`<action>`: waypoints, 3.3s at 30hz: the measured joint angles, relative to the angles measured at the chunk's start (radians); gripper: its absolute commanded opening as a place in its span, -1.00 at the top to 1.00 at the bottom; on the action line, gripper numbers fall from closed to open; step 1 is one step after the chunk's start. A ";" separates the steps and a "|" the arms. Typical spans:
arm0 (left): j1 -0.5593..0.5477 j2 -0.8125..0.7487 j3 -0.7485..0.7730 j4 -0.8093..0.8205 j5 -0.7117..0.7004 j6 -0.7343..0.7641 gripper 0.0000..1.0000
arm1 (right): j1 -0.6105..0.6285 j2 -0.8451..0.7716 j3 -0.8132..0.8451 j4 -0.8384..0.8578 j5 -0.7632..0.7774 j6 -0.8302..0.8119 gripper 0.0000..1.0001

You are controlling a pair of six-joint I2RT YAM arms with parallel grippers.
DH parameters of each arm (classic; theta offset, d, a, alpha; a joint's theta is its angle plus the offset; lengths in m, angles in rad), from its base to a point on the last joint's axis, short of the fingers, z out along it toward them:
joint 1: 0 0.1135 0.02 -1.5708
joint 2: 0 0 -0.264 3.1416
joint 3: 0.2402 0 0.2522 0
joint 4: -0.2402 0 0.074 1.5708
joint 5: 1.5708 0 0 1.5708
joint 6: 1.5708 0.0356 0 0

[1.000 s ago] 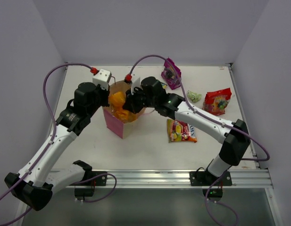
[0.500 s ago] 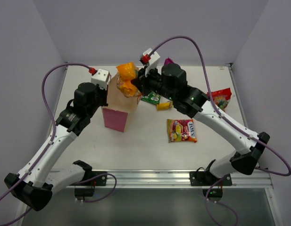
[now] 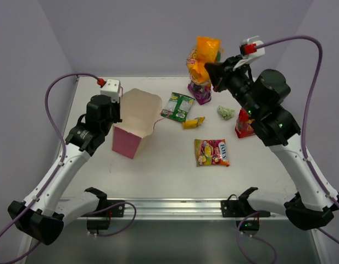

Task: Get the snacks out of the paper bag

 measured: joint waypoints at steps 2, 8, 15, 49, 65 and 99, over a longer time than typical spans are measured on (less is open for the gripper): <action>0.038 0.007 0.000 -0.005 0.001 -0.018 1.00 | -0.021 -0.051 -0.067 0.009 0.006 0.022 1.00; 0.189 0.033 0.000 -0.017 0.024 -0.077 1.00 | -0.025 -0.127 -0.380 0.016 -0.042 0.117 1.00; 0.212 0.053 0.000 -0.014 0.045 -0.115 1.00 | 0.058 0.051 -0.671 0.006 -0.144 0.203 1.00; 0.375 0.269 0.095 0.145 0.198 -0.148 -0.27 | 0.138 -0.348 -0.491 -0.175 0.065 0.144 -0.98; 0.375 0.010 0.362 -0.084 0.231 -0.122 -1.00 | 0.138 -0.633 -0.354 -0.279 0.507 0.027 -0.98; 0.253 -0.409 0.294 -0.209 0.070 -0.044 -1.00 | 0.138 -0.940 -0.394 -0.270 0.656 -0.168 -0.98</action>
